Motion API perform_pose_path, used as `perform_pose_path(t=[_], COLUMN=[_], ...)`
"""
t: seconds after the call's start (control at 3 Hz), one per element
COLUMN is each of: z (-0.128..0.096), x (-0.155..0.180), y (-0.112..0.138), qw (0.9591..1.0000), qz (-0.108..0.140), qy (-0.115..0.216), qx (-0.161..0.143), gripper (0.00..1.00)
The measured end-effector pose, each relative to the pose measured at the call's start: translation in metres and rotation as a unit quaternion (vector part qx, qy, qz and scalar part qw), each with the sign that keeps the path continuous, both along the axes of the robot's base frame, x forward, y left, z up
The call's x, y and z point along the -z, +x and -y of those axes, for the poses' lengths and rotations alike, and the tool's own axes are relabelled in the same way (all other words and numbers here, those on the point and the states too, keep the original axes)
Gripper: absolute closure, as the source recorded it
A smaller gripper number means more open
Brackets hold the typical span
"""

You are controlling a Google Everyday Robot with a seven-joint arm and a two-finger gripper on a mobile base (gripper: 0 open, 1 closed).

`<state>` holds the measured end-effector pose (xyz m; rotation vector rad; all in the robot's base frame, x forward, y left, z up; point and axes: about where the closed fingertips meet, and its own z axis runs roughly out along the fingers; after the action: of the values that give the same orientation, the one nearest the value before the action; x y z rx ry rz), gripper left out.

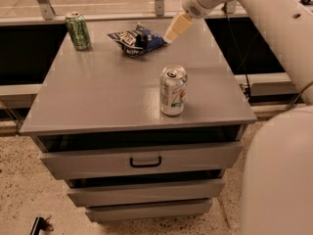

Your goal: Move blue chip bag near 7up can

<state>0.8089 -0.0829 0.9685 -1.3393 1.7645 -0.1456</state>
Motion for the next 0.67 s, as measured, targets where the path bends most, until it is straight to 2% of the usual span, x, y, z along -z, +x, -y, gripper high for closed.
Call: perform_pose_path(t=[0.33, 0.67], z=[-0.044, -0.073], x=[0.034, 0.059], y=[0.030, 0.045], qw=[0.9989, 0.9959], qz=[-0.017, -0.028], qy=[0.037, 0.074], qx=[-0.025, -0.043], gripper=[0.00, 0.00])
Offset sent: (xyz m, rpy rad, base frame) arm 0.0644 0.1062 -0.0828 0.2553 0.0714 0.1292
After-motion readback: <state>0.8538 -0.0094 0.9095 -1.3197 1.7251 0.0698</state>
